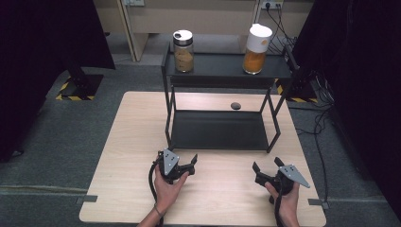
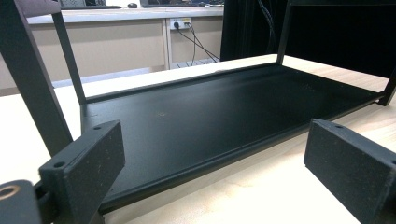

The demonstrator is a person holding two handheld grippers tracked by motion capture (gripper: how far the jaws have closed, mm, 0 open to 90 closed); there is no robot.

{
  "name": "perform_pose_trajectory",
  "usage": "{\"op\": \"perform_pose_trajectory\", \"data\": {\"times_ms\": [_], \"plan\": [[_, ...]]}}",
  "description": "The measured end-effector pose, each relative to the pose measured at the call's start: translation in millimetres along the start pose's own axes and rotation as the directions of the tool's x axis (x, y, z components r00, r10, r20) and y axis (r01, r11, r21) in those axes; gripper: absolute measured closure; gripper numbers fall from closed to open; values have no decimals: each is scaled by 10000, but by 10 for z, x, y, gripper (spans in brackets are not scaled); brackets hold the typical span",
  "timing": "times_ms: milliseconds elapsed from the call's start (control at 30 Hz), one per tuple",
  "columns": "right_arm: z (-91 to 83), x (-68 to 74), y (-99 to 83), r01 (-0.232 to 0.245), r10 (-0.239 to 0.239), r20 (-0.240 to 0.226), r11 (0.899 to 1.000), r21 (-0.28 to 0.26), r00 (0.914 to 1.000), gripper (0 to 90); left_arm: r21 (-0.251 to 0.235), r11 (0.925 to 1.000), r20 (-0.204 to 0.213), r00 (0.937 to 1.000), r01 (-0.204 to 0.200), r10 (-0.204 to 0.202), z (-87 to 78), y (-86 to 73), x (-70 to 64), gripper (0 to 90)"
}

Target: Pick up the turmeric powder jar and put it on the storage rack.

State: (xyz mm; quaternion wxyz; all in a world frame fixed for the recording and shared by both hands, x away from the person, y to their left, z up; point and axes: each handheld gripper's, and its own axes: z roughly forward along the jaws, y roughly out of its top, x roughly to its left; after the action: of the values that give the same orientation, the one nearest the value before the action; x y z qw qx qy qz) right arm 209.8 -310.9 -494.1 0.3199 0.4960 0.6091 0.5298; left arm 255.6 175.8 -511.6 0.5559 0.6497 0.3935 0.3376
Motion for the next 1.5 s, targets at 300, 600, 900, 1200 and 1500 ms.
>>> {"op": "perform_pose_trajectory", "data": {"times_ms": [300, 600, 900, 1200, 1500], "plan": [[-21, 10, -17, 72, -72, -30, 10000, -63, 10000, 45, -13, 10000, -16, 10000, 13, -13, -1, -3, -2, 44], [-35, 7, -43, 25, -26, -42, 9998, -199, 10000, 45, 28, 10000, 8, 10000, 49, -49, -1, 4, -5, 44], [-33, -16, -39, -20, 17, -147, 9998, -180, 9999, 45, -12, 10000, 3, 10000, 55, -55, -4, -3, -8, 44], [-32, -36, -38, 105, -111, -317, 9998, -171, 9994, 46, -81, 9998, 25, 9999, 161, -161, -16, -17, 2, 44], [-29, -41, -30, 149, -153, -366, 9998, -131, 9992, 46, -114, 9998, 33, 9998, 191, -190, -27, -24, -5, 44]]}}
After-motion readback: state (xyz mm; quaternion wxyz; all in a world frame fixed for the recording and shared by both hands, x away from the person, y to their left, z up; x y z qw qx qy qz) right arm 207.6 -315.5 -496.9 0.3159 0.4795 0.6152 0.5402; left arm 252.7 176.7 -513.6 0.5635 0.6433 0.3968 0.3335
